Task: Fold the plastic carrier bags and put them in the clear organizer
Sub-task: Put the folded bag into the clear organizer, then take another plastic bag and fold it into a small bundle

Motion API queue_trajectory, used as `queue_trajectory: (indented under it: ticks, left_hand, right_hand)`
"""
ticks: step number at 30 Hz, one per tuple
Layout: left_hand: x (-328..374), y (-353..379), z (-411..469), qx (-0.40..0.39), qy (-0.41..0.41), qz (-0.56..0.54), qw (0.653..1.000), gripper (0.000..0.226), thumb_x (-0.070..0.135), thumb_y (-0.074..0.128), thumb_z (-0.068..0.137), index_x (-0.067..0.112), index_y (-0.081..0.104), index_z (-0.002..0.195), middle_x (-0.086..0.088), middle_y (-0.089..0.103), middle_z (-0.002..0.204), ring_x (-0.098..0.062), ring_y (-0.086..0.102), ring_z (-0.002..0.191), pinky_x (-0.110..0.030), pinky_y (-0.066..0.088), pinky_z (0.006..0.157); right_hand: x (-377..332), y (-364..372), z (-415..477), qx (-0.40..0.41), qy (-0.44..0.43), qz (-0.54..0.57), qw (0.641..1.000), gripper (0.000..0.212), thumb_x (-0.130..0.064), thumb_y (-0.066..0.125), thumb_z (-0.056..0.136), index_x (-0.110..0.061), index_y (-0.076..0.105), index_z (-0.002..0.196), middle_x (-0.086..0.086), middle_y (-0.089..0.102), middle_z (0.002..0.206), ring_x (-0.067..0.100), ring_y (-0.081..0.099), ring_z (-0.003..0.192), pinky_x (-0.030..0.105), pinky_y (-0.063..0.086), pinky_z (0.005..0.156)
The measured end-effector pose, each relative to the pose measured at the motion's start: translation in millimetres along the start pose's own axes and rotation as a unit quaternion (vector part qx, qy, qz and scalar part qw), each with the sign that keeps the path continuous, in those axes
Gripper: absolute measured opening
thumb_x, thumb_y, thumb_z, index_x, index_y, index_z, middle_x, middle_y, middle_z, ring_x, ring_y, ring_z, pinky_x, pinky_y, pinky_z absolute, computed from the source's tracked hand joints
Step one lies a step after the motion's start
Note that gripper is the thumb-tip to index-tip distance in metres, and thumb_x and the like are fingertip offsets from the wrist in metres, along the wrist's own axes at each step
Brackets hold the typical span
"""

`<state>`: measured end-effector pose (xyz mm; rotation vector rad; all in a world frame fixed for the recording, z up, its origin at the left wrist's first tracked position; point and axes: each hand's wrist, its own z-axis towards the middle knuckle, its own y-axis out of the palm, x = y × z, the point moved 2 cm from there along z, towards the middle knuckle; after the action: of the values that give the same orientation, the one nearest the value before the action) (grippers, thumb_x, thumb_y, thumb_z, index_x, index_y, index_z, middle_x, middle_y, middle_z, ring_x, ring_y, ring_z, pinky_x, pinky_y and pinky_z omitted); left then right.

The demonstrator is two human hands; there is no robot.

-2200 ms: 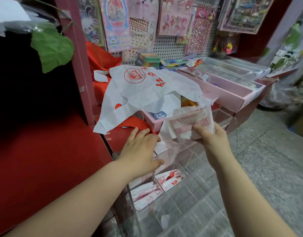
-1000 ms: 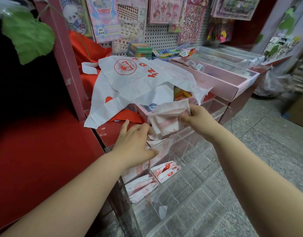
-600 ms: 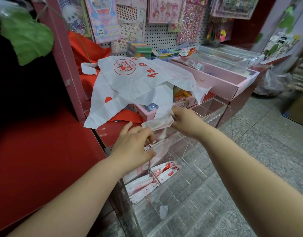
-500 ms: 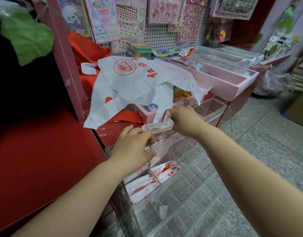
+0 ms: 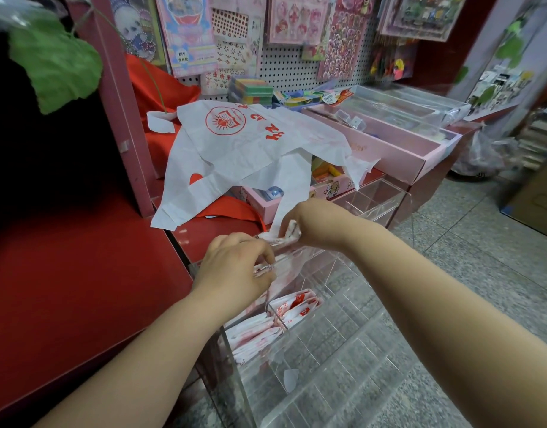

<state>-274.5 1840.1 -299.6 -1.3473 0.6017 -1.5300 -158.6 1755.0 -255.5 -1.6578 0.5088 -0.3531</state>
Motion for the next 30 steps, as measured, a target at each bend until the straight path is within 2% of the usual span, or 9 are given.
queue_trajectory:
  ticks: [3, 5, 9, 13, 16, 22, 25, 27, 30]
  left_hand:
    - [-0.3, -2.1, -4.5, 0.015, 0.001, -0.022, 1.0, 0.01, 0.027, 0.063, 0.083, 0.03, 0.057, 0.091, 0.013, 0.056, 0.105, -0.01, 0.046, 0.106, -0.018, 0.022, 0.081]
    - [-1.7, -5.2, -8.2, 0.04, -0.019, -0.051, 0.998, 0.015, 0.025, 0.068, 0.08, 0.031, 0.056, 0.088, 0.017, 0.056, 0.093, -0.01, 0.049, 0.095, -0.02, 0.027, 0.078]
    - [-3.0, -6.1, -13.3, 0.061, -0.033, -0.063, 0.996, 0.02, 0.03, 0.069, 0.08, 0.031, 0.05, 0.087, 0.01, 0.061, 0.101, -0.012, 0.051, 0.099, -0.02, 0.028, 0.08]
    - [-2.1, -6.6, -13.1, 0.07, -0.042, -0.043, 0.996, 0.021, 0.033, 0.065, 0.083, 0.025, 0.059, 0.101, 0.011, 0.06, 0.106, -0.011, 0.05, 0.102, -0.018, 0.022, 0.073]
    - [-2.9, -6.0, -12.7, 0.071, -0.042, -0.034, 0.996, 0.022, 0.035, 0.064, 0.083, 0.024, 0.06, 0.103, 0.011, 0.061, 0.106, -0.011, 0.052, 0.102, -0.019, 0.025, 0.076]
    - [-2.9, -5.5, -12.2, 0.074, -0.045, -0.03, 0.996, 0.021, 0.036, 0.064, 0.084, 0.027, 0.06, 0.102, 0.013, 0.061, 0.104, -0.01, 0.053, 0.102, -0.019, 0.027, 0.08]
    - [-2.5, -6.5, -11.8, 0.079, -0.043, -0.026, 0.996, 0.023, 0.038, 0.062, 0.084, 0.028, 0.059, 0.105, 0.014, 0.06, 0.105, -0.008, 0.051, 0.102, -0.016, 0.024, 0.076]
    - [-3.3, -5.8, -12.0, 0.072, -0.046, -0.027, 0.996, 0.024, 0.039, 0.061, 0.085, 0.029, 0.058, 0.106, 0.016, 0.059, 0.105, -0.007, 0.051, 0.103, -0.016, 0.023, 0.076]
    - [-4.2, -6.8, -12.5, 0.077, -0.045, -0.028, 0.996, 0.022, 0.038, 0.062, 0.084, 0.029, 0.059, 0.104, 0.016, 0.059, 0.102, -0.008, 0.051, 0.102, -0.016, 0.023, 0.076]
  right_hand:
    - [-5.8, 6.0, 5.1, -0.043, 0.023, -0.033, 0.998, 0.022, -0.001, 0.048, 0.084, -0.008, 0.064, 0.099, 0.007, 0.056, 0.084, 0.024, 0.045, 0.075, 0.021, 0.03, 0.05]
    - [-8.8, 7.3, 7.9, -0.08, 0.037, -0.025, 0.996, 0.019, -0.008, 0.05, 0.087, -0.004, 0.061, 0.102, 0.013, 0.06, 0.093, 0.023, 0.046, 0.076, 0.022, 0.032, 0.051]
    - [-6.3, 6.7, 8.0, -0.116, 0.036, 0.079, 0.989, 0.038, -0.022, 0.058, 0.088, -0.008, 0.05, 0.122, 0.007, 0.055, 0.119, 0.023, 0.052, 0.103, 0.028, 0.041, 0.082]
    - [2.5, -1.6, -2.6, 0.009, 0.017, 0.191, 0.981, 0.01, -0.006, 0.062, 0.081, -0.01, 0.056, 0.088, 0.003, 0.058, 0.087, 0.015, 0.054, 0.08, 0.029, 0.045, 0.072]
    - [10.3, -1.8, -12.8, 0.06, 0.034, 0.255, 0.964, 0.007, 0.0, 0.061, 0.079, -0.005, 0.066, 0.077, -0.007, 0.06, 0.066, -0.001, 0.053, 0.059, 0.018, 0.048, 0.068]
    - [6.3, 18.1, -7.3, 0.063, 0.041, 0.241, 0.968, 0.01, -0.004, 0.061, 0.082, -0.006, 0.071, 0.083, -0.004, 0.063, 0.072, 0.001, 0.054, 0.062, 0.023, 0.047, 0.075]
    - [3.6, 22.7, -3.9, 0.069, 0.041, 0.199, 0.977, 0.014, -0.016, 0.061, 0.086, -0.011, 0.072, 0.092, -0.001, 0.068, 0.083, 0.008, 0.059, 0.076, 0.023, 0.046, 0.078]
    - [3.0, 21.3, -6.6, 0.071, 0.038, 0.252, 0.964, 0.014, -0.021, 0.063, 0.085, -0.013, 0.072, 0.093, -0.001, 0.069, 0.089, 0.01, 0.061, 0.084, 0.021, 0.047, 0.08]
    - [3.6, 20.7, -10.3, 0.07, 0.034, 0.215, 0.973, 0.013, -0.021, 0.066, 0.082, -0.016, 0.073, 0.091, -0.003, 0.071, 0.093, 0.012, 0.062, 0.092, 0.029, 0.042, 0.094]
